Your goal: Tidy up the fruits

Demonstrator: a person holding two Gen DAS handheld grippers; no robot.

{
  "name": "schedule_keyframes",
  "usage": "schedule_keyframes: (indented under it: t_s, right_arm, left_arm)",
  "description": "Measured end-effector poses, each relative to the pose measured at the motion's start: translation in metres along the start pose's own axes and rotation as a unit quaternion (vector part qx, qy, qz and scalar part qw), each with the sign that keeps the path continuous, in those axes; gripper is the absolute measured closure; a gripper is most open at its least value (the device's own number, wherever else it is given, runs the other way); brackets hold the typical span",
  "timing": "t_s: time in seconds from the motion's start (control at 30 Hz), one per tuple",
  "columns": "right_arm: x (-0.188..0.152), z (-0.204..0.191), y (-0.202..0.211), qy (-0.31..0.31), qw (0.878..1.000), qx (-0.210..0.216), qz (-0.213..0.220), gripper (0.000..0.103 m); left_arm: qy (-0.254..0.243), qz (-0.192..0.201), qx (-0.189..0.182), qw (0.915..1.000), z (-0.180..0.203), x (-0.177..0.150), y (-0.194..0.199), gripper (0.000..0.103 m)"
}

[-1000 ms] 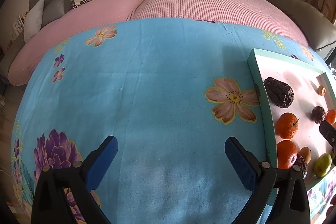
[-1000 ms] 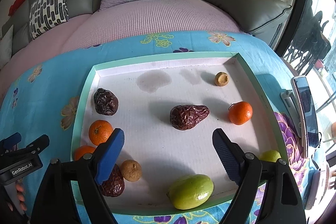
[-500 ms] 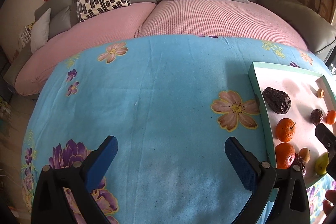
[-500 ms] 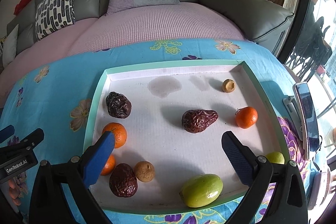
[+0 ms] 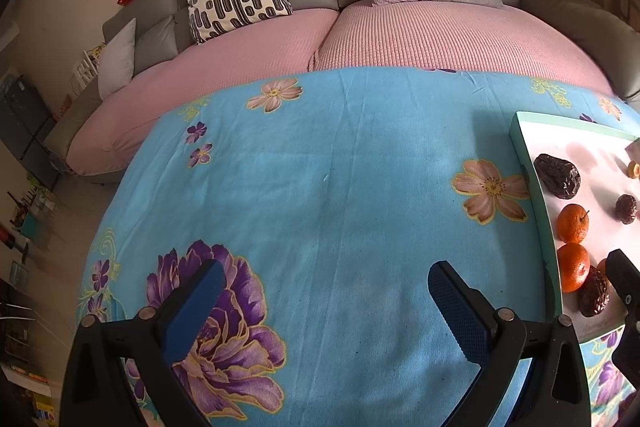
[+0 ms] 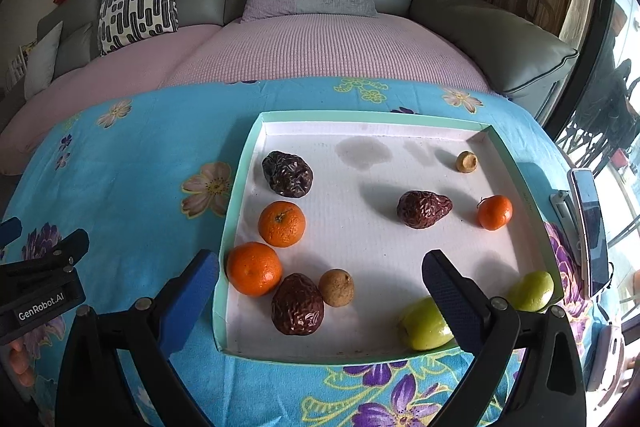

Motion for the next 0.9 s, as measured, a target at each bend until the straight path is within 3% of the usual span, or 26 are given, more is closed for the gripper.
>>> schedule_keyframes:
  t_s: [0.37, 0.63, 0.9]
  right_arm:
    - [-0.054, -0.007, 0.029, 0.015, 1.000, 0.001, -0.004, 0.002]
    - [-0.050, 0.002, 0.029, 0.003, 1.000, -0.010, -0.002, 0.002]
    - [-0.052, 0.000, 0.025, 0.008, 1.000, -0.013, -0.010, 0.002]
  left_arm:
    - [-0.002, -0.011, -0.011, 0.9999, -0.018, -0.048, 0.022, 0.000]
    - [0.014, -0.042, -0.005, 0.9990, -0.029, -0.061, 0.008, 0.000]
    - [0.006, -0.043, -0.015, 0.9990, -0.026, -0.061, 0.007, 0.000]
Point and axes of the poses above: each gripper's, at about its wrist camera, not at the fingertips, and y roughly against the way its jaws point, z to its right, x to its top, the point moved 7 cm from there along -y, roughly the way its jaws point, and after that the axes turned 11 degrees about -x, right-handed, at the moved point
